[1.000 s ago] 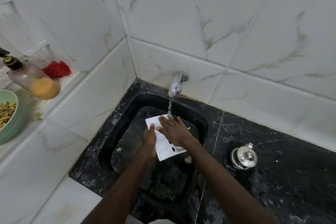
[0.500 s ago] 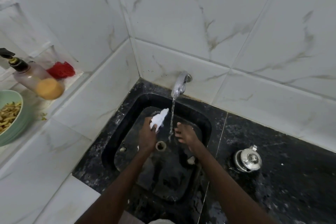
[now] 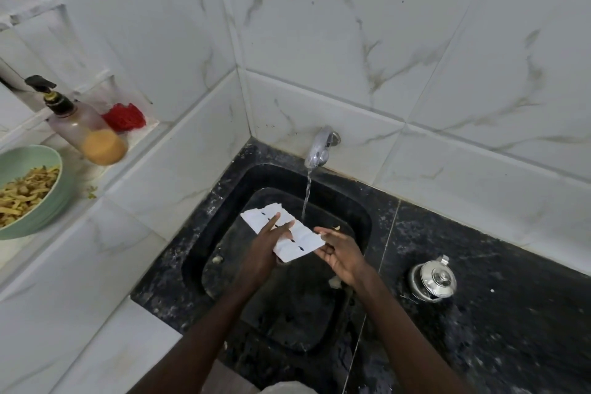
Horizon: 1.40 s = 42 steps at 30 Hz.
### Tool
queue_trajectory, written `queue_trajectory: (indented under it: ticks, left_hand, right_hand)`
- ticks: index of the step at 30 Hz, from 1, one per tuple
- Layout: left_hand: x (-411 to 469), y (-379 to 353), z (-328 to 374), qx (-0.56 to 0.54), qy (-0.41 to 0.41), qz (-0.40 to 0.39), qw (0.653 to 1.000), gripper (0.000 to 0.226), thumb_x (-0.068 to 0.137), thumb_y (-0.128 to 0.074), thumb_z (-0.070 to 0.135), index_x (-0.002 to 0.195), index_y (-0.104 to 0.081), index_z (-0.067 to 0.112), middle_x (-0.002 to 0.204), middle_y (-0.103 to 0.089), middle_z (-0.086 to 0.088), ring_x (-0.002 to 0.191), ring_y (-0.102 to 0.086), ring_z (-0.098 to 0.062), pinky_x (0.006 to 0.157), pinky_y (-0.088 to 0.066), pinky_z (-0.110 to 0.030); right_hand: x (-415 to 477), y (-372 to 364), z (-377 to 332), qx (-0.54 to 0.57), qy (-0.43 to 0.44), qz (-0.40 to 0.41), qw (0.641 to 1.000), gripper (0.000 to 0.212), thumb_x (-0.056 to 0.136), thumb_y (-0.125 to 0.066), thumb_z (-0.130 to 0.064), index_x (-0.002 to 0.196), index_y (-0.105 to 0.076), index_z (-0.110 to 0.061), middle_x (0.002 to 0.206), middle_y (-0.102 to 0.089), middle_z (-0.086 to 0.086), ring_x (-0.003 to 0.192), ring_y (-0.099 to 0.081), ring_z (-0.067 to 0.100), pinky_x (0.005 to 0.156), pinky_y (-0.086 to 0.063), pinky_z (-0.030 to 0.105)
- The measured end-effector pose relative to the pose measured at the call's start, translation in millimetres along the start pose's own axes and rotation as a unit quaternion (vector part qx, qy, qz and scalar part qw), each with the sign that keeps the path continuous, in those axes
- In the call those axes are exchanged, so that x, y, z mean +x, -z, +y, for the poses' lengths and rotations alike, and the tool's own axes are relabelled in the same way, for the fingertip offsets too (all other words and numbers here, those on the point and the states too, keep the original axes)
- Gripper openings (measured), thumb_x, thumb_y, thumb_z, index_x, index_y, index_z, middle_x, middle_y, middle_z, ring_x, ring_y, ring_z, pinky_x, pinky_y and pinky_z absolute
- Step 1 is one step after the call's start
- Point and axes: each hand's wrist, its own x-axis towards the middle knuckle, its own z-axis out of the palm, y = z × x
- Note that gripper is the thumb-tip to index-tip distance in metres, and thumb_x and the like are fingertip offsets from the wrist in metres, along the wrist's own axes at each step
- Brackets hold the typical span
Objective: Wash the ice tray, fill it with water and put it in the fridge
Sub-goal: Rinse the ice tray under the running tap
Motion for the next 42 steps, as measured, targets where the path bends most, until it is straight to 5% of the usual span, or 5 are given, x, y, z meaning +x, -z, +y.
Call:
queue_trajectory:
  ticks: [9, 14, 18, 29, 42]
  left_hand:
    - [13, 10, 2, -0.059, 0.036, 0.053, 0.996, 0.052, 0.091, -0.074, -0.005, 0.141, -0.058, -0.003, 0.171, -0.010, -0.023, 0.160, -0.010, -0.035, 0.129, -0.022, -0.047]
    - [25, -6, 10, -0.424, 0.355, 0.149, 0.820, 0.060, 0.105, -0.059, 0.017, 0.159, -0.032, 0.010, 0.154, -0.049, -0.013, 0.128, -0.057, -0.030, 0.110, -0.047, -0.058]
    - [17, -27, 10, -0.510, 0.382, 0.079, 0.767, 0.050, 0.104, -0.060, 0.034, 0.143, -0.056, 0.002, 0.138, -0.065, -0.022, 0.126, -0.064, -0.042, 0.110, -0.046, -0.065]
    - [23, -51, 0, -0.543, 0.357, 0.145, 0.746, 0.046, 0.102, -0.066, 0.015, 0.145, -0.052, 0.006, 0.135, -0.066, -0.026, 0.123, -0.063, -0.050, 0.102, -0.047, -0.074]
    - [32, -56, 5, -0.560, 0.358, 0.108, 0.739, 0.045, 0.101, -0.065, 0.013, 0.143, -0.054, 0.003, 0.135, -0.064, -0.029, 0.124, -0.061, -0.053, 0.103, -0.044, -0.076]
  right_hand:
    - [-19, 9, 11, -0.002, 0.068, 0.003, 0.998, 0.033, 0.097, -0.064, 0.005, 0.130, -0.063, 0.006, 0.124, -0.073, 0.021, 0.113, -0.070, 0.030, 0.090, -0.061, 0.034]
    - [-26, 14, 16, -0.071, 0.121, 0.001, 0.990, 0.027, 0.096, -0.068, 0.002, 0.122, -0.072, -0.005, 0.114, -0.079, 0.008, 0.104, -0.075, 0.021, 0.087, -0.062, 0.033]
    - [-29, 20, 21, -0.089, 0.124, -0.010, 0.988, 0.031, 0.095, -0.070, -0.001, 0.127, -0.071, -0.004, 0.119, -0.078, 0.007, 0.112, -0.074, 0.024, 0.097, -0.060, 0.039]
    - [-11, 20, 2, -0.474, 0.209, -0.062, 0.853, 0.045, 0.107, -0.055, -0.040, 0.147, -0.060, -0.021, 0.149, -0.054, -0.008, 0.135, -0.053, 0.006, 0.109, -0.039, 0.013]
    - [41, -35, -53, -0.507, 0.132, -0.133, 0.842, 0.062, 0.108, -0.045, -0.052, 0.162, -0.034, -0.024, 0.172, -0.018, 0.000, 0.157, -0.025, 0.021, 0.129, -0.023, 0.047]
